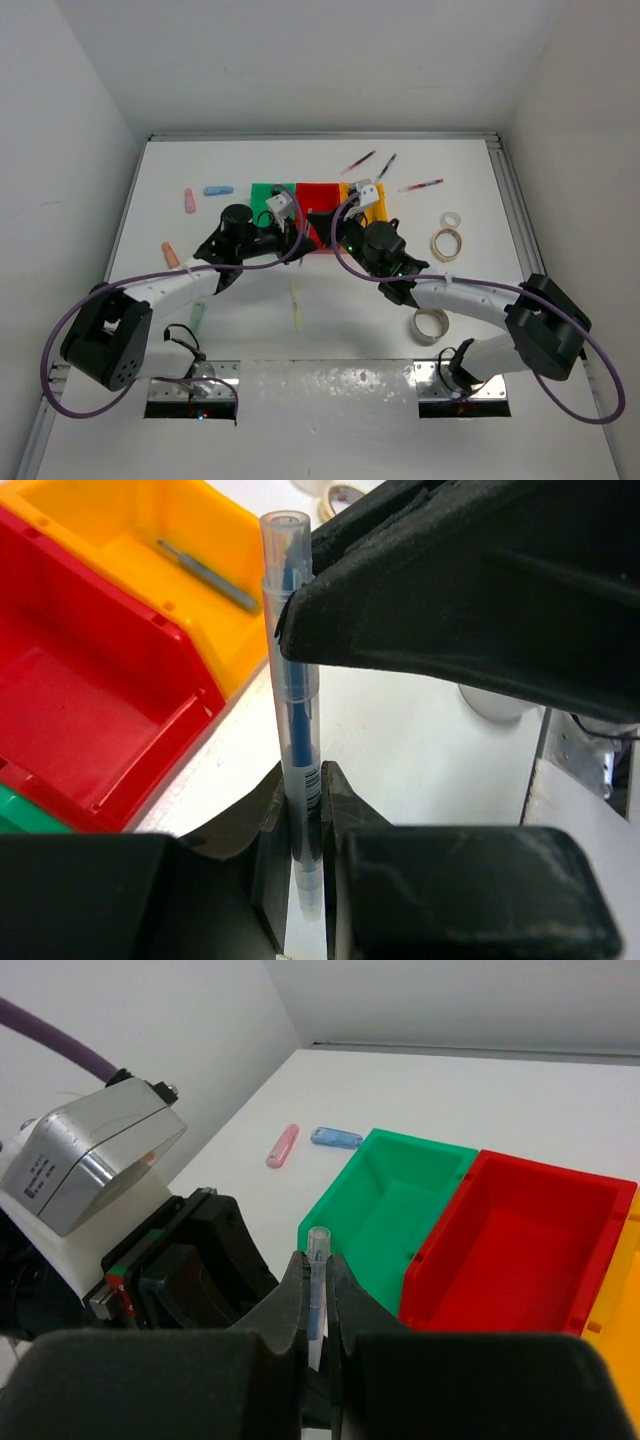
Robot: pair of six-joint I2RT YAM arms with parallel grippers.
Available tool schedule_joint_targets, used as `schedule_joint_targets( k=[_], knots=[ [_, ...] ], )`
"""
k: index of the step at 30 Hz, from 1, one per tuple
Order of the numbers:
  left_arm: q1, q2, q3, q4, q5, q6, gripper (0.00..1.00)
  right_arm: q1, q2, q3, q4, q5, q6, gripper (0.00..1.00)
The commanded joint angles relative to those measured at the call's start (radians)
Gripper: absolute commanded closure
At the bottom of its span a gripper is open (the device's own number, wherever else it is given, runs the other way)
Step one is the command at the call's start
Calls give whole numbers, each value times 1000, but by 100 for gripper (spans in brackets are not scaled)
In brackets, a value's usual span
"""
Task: Sort the stationery into containers
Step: Close the pen cap on the pen.
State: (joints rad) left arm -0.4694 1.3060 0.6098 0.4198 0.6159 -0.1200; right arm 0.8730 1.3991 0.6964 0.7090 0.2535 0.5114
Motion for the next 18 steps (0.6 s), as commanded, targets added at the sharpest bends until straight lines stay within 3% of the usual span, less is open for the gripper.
schedule_joint_targets(
  k=[1, 8, 18],
  knots=[
    [15, -34, 130, 286, 87, 59, 100, 66, 32, -89, -158, -157, -25, 100],
    [15, -31, 128, 356, 96, -6, 100, 118, 80, -139, -138, -106, -25, 100],
    [21, -40, 131, 324, 87, -9, 100, 141, 90, -210, -152, -25, -34, 100]
  ],
)
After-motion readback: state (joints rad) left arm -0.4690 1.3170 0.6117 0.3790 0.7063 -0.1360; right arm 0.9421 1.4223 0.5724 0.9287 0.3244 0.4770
